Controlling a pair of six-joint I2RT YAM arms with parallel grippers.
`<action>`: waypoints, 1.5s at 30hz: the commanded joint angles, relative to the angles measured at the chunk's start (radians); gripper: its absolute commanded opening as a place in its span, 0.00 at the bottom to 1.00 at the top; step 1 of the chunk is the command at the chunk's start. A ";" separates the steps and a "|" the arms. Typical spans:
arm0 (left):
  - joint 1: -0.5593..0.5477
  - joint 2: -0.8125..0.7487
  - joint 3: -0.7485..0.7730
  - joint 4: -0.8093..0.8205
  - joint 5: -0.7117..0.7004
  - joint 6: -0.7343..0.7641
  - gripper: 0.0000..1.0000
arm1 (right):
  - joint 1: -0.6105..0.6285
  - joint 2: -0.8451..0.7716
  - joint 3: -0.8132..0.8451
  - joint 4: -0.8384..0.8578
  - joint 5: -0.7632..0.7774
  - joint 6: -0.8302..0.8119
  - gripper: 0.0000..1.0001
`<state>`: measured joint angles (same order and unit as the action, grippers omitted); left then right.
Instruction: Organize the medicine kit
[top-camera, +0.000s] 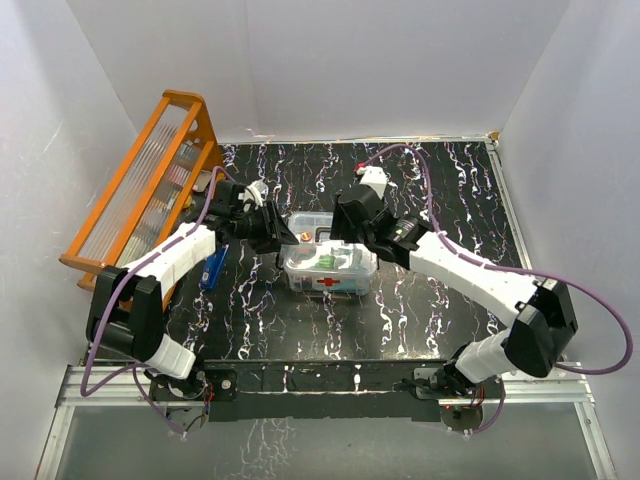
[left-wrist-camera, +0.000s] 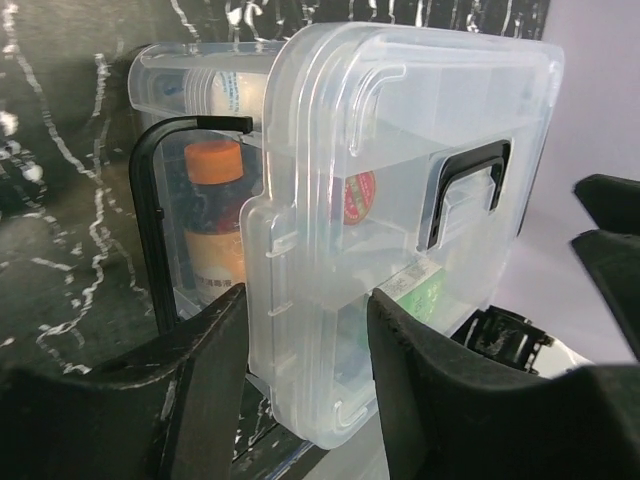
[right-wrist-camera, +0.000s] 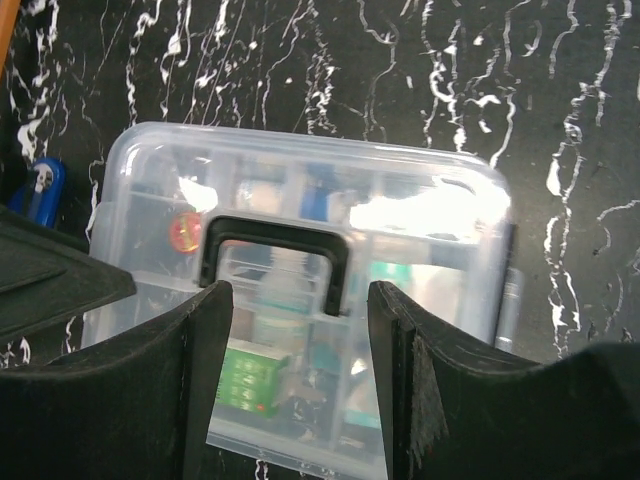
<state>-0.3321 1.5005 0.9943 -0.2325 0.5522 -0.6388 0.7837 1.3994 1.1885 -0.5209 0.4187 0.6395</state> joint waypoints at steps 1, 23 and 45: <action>-0.059 0.051 -0.023 0.049 0.039 -0.073 0.42 | 0.003 0.064 0.086 0.004 -0.093 -0.088 0.55; 0.013 -0.060 0.026 -0.025 0.033 0.040 0.74 | 0.022 0.240 0.246 -0.065 -0.170 -0.185 0.51; 0.046 -0.008 -0.327 0.655 0.232 -0.394 0.99 | 0.058 0.332 0.248 -0.190 -0.129 -0.221 0.49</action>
<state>-0.2787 1.4723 0.7067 0.2184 0.6876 -0.8955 0.8314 1.7031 1.4391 -0.6502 0.2993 0.4225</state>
